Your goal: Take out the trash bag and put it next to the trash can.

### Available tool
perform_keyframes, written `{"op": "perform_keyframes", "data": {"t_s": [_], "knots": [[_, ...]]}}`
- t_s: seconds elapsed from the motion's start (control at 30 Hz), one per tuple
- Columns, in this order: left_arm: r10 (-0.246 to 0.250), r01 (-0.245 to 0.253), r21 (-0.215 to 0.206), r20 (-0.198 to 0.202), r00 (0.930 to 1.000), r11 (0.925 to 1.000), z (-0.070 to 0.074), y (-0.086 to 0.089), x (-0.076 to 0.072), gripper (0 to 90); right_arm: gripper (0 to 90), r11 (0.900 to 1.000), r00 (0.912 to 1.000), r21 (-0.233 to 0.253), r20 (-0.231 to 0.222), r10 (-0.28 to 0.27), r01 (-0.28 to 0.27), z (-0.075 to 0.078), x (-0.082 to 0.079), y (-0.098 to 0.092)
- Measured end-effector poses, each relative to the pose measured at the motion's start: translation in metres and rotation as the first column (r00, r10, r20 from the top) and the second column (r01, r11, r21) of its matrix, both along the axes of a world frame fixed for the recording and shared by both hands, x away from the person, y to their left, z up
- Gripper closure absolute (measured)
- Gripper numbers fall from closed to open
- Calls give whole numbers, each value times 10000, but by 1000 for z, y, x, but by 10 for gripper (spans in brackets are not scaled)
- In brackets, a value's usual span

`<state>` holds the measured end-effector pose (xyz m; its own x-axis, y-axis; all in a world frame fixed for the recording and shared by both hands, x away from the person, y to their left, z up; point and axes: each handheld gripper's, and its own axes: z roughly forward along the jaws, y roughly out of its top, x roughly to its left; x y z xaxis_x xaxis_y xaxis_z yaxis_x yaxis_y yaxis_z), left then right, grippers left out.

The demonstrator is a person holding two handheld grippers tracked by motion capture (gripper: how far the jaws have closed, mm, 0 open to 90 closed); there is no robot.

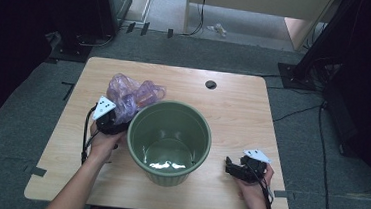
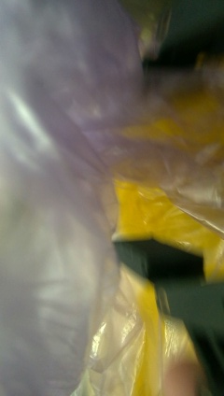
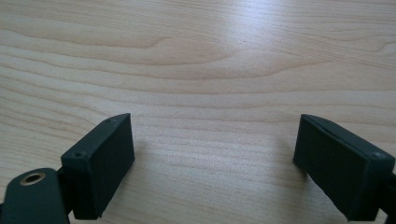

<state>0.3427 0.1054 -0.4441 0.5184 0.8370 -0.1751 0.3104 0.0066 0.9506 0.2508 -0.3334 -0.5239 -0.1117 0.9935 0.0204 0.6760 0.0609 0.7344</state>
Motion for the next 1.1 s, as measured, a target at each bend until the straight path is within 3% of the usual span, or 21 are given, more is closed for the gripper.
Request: {"op": "perform_keyframes", "data": {"t_s": [0.07,0.13,0.23,0.27,0.43,0.47,0.6,0.67,0.8,0.87,1.1], "knots": [[213,-206,224,-330,9992,9995,4,3,-2,176,118,10000,10000,6,5,7,-7,0,0,0],[245,-231,262,-524,9983,9994,7,7,-4,176,118,10000,10000,4,5,-1,1,0,0,0],[74,-44,602,-497,9987,9982,11,15,-12,162,117,10000,10000,10,-2,-6,6,0,0,0],[6,28,711,-486,9988,9975,11,18,-14,118,117,10000,10000,12,-5,-8,8,0,0,0],[87,-81,1172,-40,10000,9931,20,31,-30,63,115,10000,10000,1,2,-7,7,0,0,0],[-41,33,1084,74,10000,9941,22,34,-34,0,115,10000,10000,-2,5,-8,8,0,0,0],[-233,198,891,381,9990,9958,30,47,-48,0,115,10000,10000,-6,7,-9,9,0,0,0],[-306,245,1034,581,9978,9943,30,53,-57,0,114,10000,10000,-3,1,-29,29,0,0,0],[-294,226,954,706,9971,9952,26,69,-72,0,114,10000,10000,-4,3,-29,29,0,0,0],[-123,41,1128,722,9973,9936,20,76,-78,0,114,10000,10000,-5,1,-26,26,0,0,0],[499,-519,1095,204,9985,9926,-3,105,-92,0,113,10000,10000,-19,5,-28,28,0,0,0]]}}
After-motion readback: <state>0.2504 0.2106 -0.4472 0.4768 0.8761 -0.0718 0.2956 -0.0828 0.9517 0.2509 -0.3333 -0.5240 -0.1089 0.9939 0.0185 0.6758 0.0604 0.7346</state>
